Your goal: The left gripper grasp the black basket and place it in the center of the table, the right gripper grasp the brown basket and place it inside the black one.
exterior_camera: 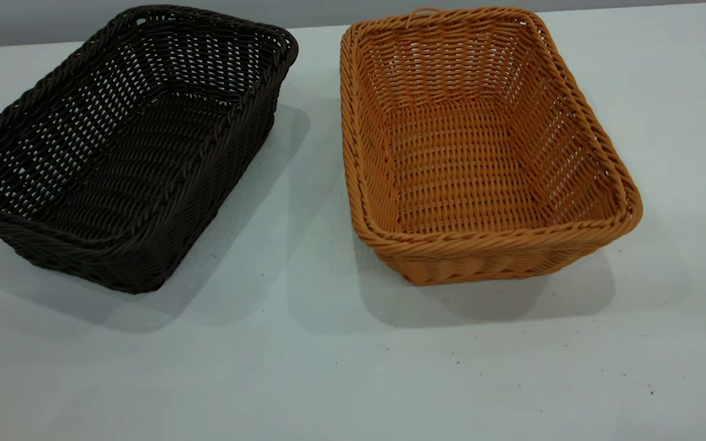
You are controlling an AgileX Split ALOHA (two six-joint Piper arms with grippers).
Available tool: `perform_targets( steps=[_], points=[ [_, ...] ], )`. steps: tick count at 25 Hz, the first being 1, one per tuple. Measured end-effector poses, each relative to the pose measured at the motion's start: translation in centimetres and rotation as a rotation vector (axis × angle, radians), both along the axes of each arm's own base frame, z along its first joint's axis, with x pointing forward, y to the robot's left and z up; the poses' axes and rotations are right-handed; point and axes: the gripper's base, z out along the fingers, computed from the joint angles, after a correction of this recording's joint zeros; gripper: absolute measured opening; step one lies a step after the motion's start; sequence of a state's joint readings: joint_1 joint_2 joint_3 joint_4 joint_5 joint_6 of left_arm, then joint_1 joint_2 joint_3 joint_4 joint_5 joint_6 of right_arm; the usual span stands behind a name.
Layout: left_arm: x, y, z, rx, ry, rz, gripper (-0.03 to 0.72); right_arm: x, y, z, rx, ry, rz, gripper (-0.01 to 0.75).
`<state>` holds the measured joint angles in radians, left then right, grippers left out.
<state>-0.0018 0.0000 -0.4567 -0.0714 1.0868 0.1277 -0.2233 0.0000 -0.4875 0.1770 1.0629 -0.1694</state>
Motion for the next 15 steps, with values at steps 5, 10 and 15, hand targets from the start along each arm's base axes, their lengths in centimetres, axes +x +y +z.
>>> perform_targets(
  steps=[5, 10, 15],
  points=[
    [0.0, 0.0, 0.0, 0.0, 0.0, 0.0, -0.001, 0.01, 0.12, 0.02, 0.012, -0.003, 0.008, 0.0],
    [0.0, 0.0, 0.0, 0.0, 0.0, 0.0, -0.001, 0.03, 0.25, 0.04, 0.026, -0.006, 0.017, 0.0],
    [0.01, 0.0, 0.02, 0.0, -0.002, 0.0, -0.001, 0.04, 0.26, 0.02, 0.027, -0.005, 0.018, 0.0]
  ],
)
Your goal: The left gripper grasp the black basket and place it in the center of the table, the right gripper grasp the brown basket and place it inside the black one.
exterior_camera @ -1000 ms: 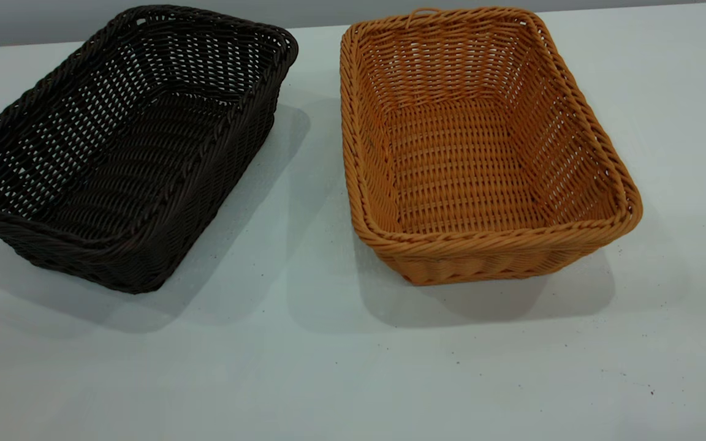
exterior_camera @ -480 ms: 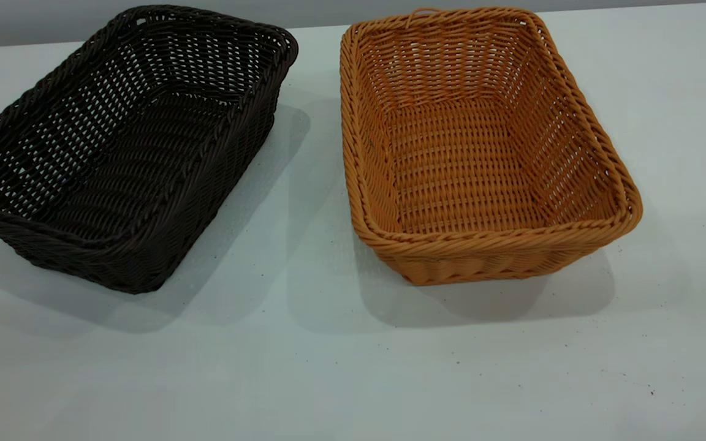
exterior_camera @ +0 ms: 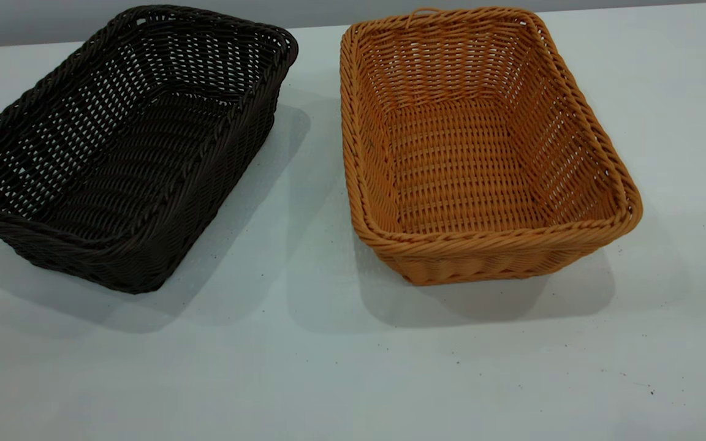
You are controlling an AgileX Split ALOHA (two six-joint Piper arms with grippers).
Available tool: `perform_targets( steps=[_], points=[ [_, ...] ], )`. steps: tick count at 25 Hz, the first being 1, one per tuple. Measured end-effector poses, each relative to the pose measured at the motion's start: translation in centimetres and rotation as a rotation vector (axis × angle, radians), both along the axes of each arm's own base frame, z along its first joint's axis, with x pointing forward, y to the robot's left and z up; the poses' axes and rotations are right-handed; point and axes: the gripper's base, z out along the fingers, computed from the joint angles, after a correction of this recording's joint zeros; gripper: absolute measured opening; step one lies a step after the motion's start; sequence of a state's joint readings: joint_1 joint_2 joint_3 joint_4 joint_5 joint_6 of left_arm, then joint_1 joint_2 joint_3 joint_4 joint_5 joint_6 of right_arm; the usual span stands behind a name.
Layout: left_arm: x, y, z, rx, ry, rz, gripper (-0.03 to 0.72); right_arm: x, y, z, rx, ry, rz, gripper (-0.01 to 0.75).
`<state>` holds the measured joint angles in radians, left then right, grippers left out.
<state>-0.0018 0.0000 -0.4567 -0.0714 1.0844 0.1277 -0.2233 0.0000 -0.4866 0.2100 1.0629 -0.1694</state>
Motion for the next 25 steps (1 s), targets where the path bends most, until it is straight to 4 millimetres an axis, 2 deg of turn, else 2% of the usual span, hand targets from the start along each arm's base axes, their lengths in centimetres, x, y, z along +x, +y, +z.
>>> perform_targets(
  steps=[5, 8, 11, 16, 19, 21, 25],
  points=[
    [0.0, 0.0, 0.0, -0.001, 0.0, -0.001, -0.001, 0.0, 0.2, 0.0, 0.017, -0.006, 0.021, 0.011],
    [0.0, -0.2, 0.2, -0.001, -0.007, -0.022, 0.03, 0.0, 0.6, 0.3, 0.045, -0.018, 0.044, 0.067],
    [0.0, -0.6, 0.5, -0.038, -0.043, -0.055, 0.124, -0.1, 0.9, 0.3, 0.058, -0.013, 0.076, 0.171],
    [0.0, -0.9, 0.8, -0.038, -0.064, -0.095, 0.368, 1.0, 1.3, 0.5, 0.116, 0.035, 0.129, 0.37],
    [0.3, -0.9, 1.4, -0.05, -0.124, -0.093, 0.477, 2.0, 1.7, 1.0, 0.214, 0.045, 0.167, 0.447],
    [0.5, -1.1, 1.7, -0.072, -0.161, -0.097, 0.513, 2.8, 2.0, 1.3, 0.279, 0.05, 0.191, 0.475],
    [1.3, -1.3, 3.2, -0.112, -0.207, -0.103, 0.529, 4.2, 2.5, 1.9, 0.394, 0.063, 0.247, 0.486]
  ],
)
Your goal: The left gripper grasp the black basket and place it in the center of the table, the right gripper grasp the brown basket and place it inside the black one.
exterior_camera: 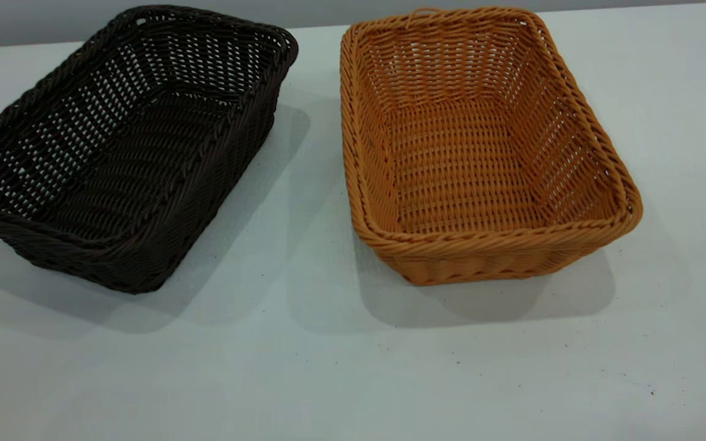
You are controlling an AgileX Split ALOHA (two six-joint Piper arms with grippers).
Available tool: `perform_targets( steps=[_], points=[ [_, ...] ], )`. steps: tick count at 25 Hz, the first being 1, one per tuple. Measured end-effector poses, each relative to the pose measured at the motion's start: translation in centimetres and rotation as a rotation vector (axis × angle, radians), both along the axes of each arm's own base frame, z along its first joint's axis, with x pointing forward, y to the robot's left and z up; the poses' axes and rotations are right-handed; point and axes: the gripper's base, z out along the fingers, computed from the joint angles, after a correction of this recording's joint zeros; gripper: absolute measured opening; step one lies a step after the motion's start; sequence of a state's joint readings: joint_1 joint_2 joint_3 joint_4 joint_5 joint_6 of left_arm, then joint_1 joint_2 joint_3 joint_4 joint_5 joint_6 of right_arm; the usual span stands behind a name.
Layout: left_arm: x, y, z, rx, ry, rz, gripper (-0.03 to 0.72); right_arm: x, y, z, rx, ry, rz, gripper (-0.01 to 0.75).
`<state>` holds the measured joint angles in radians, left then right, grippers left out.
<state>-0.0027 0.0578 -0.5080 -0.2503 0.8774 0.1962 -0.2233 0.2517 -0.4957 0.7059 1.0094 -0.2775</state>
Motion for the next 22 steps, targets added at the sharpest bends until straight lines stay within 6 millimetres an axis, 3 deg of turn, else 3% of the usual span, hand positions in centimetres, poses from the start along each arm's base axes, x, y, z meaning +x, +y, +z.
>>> perform_targets(
  steps=[4, 9, 16, 22],
  points=[
    [1.5, 0.0, 2.7, 0.001, -0.065, 0.002, 0.529, 1.6, 0.4, 0.6, 0.149, 0.023, 0.039, 0.486],
    [4.9, 0.1, 5.2, 0.05, -0.089, -0.009, 0.529, 3.6, 0.7, 1.4, 0.404, 0.08, 0.038, 0.486],
    [10.4, -0.5, 5.6, 0.036, -0.078, -0.079, 0.529, 6.7, 0.6, 1.4, 0.742, 0.209, -0.021, 0.486],
    [14.1, -0.9, 4.7, 0.042, -0.059, -0.128, 0.529, 8.7, 0.1, -2.2, 0.916, 0.41, -0.168, 0.486]
  ],
)
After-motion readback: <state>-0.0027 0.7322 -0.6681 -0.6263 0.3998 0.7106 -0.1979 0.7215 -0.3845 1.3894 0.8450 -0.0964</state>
